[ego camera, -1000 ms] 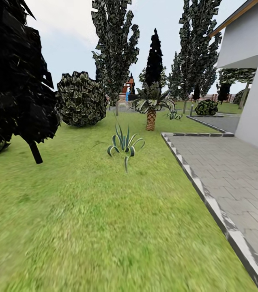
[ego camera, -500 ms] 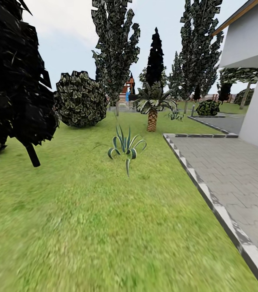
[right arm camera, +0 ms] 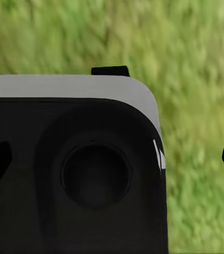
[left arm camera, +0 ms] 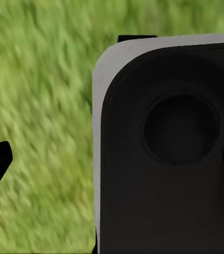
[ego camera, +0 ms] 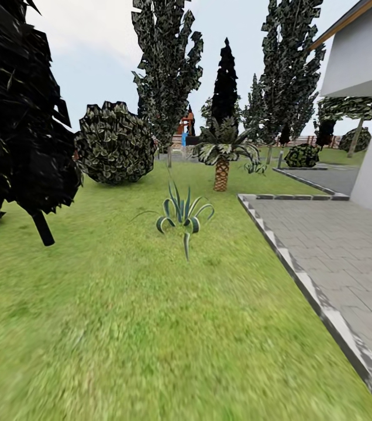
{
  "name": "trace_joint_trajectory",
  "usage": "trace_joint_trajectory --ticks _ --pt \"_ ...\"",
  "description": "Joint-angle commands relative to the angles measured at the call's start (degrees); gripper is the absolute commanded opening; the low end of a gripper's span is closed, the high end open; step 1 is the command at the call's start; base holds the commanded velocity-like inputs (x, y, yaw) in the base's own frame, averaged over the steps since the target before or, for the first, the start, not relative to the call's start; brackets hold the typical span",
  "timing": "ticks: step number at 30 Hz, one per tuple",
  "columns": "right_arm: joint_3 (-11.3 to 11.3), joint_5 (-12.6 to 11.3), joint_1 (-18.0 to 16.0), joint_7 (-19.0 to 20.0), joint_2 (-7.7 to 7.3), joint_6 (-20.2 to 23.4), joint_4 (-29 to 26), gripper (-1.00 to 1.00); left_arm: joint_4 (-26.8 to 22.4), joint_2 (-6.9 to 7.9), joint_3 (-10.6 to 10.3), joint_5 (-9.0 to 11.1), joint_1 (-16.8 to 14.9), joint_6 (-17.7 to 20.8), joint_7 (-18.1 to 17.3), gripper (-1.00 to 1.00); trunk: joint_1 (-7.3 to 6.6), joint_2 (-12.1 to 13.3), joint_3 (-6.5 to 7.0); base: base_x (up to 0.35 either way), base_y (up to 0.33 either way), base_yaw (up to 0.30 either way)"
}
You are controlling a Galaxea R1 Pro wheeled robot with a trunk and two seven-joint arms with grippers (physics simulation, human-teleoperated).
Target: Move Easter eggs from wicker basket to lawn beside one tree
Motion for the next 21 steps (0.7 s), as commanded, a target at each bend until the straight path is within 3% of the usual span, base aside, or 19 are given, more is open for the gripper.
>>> trace_joint_trajectory --ticks 1,21 --pt "-0.3 0.0 0.0 0.0 0.0 -0.2 0.0 1.0 -0.1 0.0 0.1 0.0 0.0 -0.1 0.0 1.0 0.03 0.0 -0.04 0.332 0.091 0.0" --pt "-0.3 0.0 0.0 0.0 -0.01 -0.2 0.1 1.0 -0.1 0.0 0.1 0.0 0.0 -0.1 -0.1 1.0 0.03 0.0 -0.04 0.329 0.14 0.0"
